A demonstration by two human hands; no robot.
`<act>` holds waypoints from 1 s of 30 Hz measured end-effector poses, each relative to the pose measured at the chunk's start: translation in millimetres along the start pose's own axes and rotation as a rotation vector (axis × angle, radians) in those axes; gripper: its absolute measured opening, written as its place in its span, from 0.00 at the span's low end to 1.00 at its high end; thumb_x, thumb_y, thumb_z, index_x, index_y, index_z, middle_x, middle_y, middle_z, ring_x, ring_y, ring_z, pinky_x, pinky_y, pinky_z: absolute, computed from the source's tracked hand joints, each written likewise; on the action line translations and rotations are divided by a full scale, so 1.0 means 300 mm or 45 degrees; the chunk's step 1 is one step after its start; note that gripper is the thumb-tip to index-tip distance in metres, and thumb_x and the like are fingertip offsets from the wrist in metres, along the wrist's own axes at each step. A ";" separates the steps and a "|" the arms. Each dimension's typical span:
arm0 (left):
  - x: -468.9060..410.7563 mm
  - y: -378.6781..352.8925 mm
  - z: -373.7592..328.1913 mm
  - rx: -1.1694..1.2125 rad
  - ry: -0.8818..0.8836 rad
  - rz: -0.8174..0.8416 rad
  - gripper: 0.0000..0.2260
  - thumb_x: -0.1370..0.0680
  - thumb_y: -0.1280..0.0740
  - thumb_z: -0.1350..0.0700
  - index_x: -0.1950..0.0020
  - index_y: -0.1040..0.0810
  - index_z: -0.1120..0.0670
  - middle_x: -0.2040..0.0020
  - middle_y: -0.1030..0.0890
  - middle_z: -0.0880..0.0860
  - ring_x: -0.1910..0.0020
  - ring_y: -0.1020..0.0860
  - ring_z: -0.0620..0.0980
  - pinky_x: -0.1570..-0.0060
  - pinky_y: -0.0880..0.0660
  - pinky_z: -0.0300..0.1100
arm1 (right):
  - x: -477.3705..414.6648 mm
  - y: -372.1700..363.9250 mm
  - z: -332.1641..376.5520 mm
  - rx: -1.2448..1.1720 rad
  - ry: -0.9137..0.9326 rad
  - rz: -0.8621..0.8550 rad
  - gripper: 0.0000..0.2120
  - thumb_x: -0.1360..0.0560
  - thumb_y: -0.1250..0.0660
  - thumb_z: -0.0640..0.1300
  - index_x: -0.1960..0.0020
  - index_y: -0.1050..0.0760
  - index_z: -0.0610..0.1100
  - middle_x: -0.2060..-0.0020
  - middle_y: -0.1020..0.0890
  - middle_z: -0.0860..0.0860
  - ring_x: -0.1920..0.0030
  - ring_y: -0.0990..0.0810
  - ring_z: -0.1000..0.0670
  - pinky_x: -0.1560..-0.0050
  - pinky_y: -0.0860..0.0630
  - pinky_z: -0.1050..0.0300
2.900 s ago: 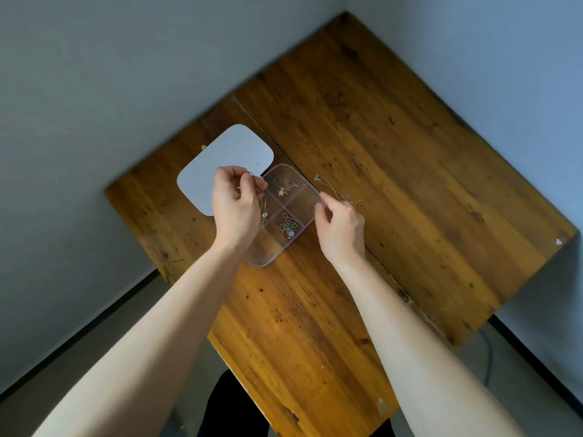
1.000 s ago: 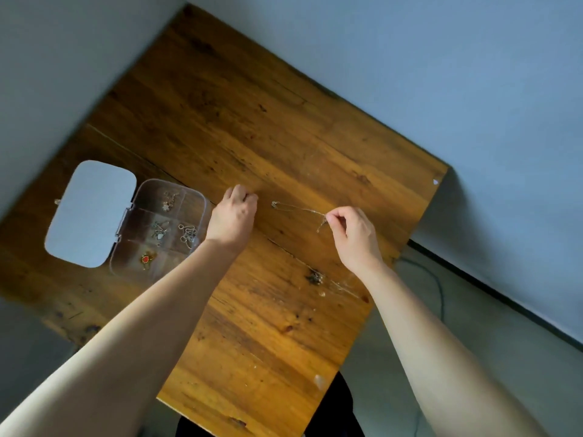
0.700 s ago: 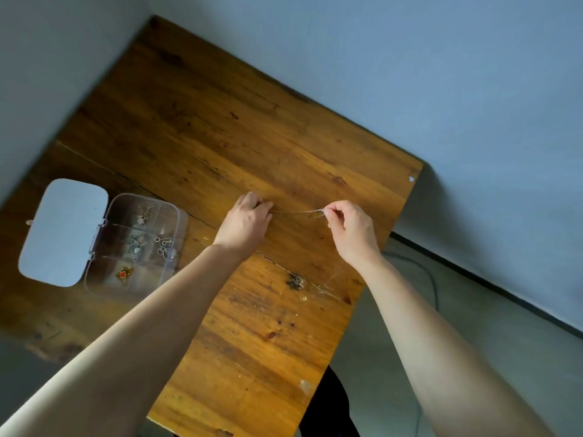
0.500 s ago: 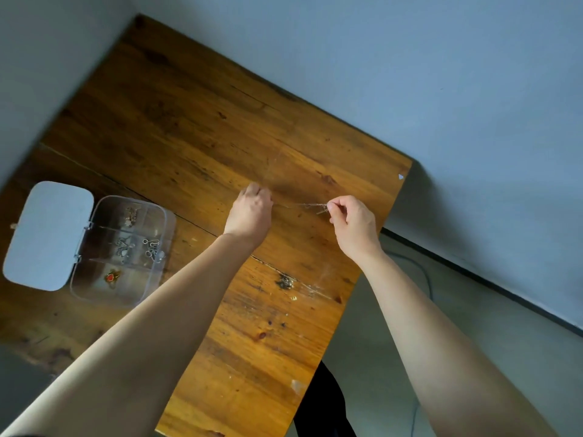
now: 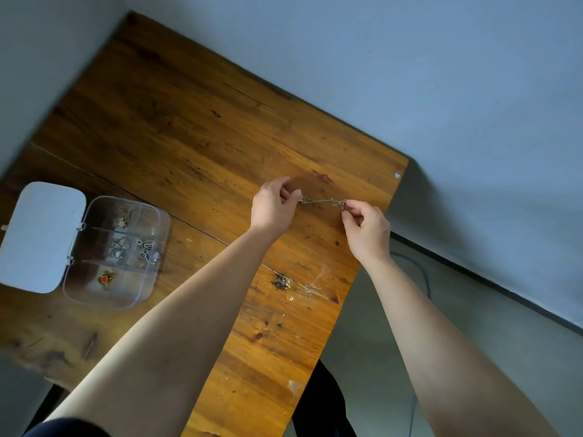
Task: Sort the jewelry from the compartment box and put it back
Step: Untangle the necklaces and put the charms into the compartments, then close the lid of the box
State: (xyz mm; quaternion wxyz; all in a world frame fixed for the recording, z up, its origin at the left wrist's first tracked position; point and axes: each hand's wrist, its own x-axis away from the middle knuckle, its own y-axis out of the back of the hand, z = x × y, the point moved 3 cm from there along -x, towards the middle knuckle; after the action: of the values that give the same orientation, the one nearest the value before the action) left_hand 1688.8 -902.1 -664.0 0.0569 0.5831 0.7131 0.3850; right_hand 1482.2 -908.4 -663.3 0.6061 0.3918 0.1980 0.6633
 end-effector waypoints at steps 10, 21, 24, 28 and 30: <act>0.212 0.487 0.168 0.086 -0.117 -0.458 0.10 0.19 0.35 0.54 0.39 0.20 0.54 0.45 0.21 0.51 0.50 0.22 0.46 0.54 0.25 0.36 | 0.073 -0.158 0.338 -0.114 0.171 0.036 0.07 0.19 0.35 0.49 0.45 0.20 0.51 0.48 0.23 0.52 0.52 0.23 0.53 0.60 0.36 0.73; 0.442 0.959 0.739 0.583 1.081 -1.155 0.32 0.23 0.31 0.47 0.24 0.39 0.55 0.25 0.40 0.58 0.26 0.39 0.58 0.30 0.33 0.53 | 0.277 -0.614 0.732 -0.110 0.428 0.509 0.20 0.18 0.40 0.58 0.30 0.26 0.52 0.36 0.25 0.49 0.46 0.21 0.54 0.47 0.30 0.61; 0.451 0.949 0.824 0.764 1.167 -1.206 0.35 0.25 0.29 0.46 0.23 0.41 0.54 0.25 0.39 0.58 0.27 0.36 0.58 0.34 0.31 0.49 | 0.302 -0.674 0.741 -0.054 0.458 0.580 0.23 0.17 0.43 0.58 0.26 0.31 0.50 0.33 0.27 0.46 0.35 0.25 0.47 0.42 0.32 0.60; 0.422 0.944 0.876 1.116 1.138 -1.178 0.37 0.26 0.26 0.45 0.23 0.39 0.52 0.27 0.29 0.54 0.31 0.28 0.55 0.33 0.29 0.50 | 0.309 -0.687 0.732 -0.144 0.401 0.538 0.19 0.16 0.41 0.53 0.28 0.26 0.50 0.36 0.23 0.46 0.44 0.17 0.46 0.41 0.20 0.53; 0.412 0.966 0.881 1.257 1.099 -1.196 0.37 0.28 0.23 0.48 0.24 0.35 0.52 0.29 0.26 0.53 0.32 0.26 0.55 0.33 0.28 0.52 | 0.309 -0.682 0.721 -0.184 0.347 0.522 0.17 0.16 0.41 0.52 0.29 0.25 0.50 0.36 0.22 0.47 0.56 0.14 0.51 0.56 0.22 0.71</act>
State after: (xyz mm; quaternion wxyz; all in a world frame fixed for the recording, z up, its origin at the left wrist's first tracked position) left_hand 2018.4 -659.5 -624.6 -0.3320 -0.0198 0.9306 0.1527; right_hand 1783.2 -827.3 -655.5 0.4530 0.2866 0.1464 0.8314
